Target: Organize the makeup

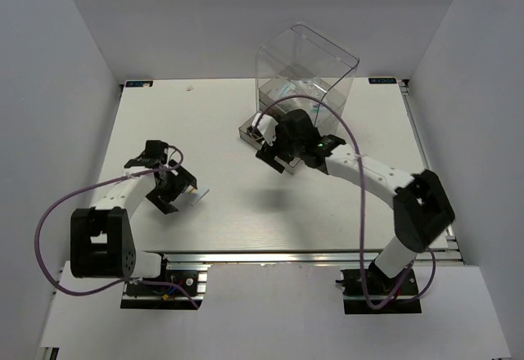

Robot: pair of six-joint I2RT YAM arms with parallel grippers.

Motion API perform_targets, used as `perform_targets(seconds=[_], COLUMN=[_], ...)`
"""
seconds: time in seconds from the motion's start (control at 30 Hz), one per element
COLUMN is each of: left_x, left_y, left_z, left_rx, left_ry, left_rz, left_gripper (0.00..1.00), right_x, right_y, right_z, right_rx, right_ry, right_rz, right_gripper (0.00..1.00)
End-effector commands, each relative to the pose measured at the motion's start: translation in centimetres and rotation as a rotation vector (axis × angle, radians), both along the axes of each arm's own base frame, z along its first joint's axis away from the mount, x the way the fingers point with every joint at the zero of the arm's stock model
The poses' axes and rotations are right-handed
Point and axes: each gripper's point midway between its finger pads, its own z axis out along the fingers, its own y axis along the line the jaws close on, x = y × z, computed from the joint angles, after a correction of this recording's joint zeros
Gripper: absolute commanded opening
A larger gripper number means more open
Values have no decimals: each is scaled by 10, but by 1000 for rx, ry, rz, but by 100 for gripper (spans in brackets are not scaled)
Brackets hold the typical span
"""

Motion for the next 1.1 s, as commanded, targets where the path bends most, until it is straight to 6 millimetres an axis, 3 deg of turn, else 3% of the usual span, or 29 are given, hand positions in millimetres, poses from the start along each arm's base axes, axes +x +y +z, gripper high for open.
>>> perform_targets(seconds=[0.0,0.23,0.4,0.73,0.97,1.07], left_x=[19,39,38,51,53,53], left_y=[-3,-14,-12,-17,-17,-18], left_z=[10,1,-17,-34,-37,-39], left_rx=[70,104,135,133,135,132], left_ry=[-11,21,93,101,107,120], left_rz=[-3,-40,-46,-73,-78,-82], left_gripper=[98,98,98,98,85,70], right_x=[-22,-32,-28,-24,-25,-26], right_y=[13,-2,-11,-20,-22,-22], right_z=[63,74,82,89,94,99], right_rx=[172,214,244,271,286,300], right_ry=[-76,-45,-53,-53,-54,-57], right_rz=[130,76,40,17,12,11], right_gripper=[89,89,89,89,89,89])
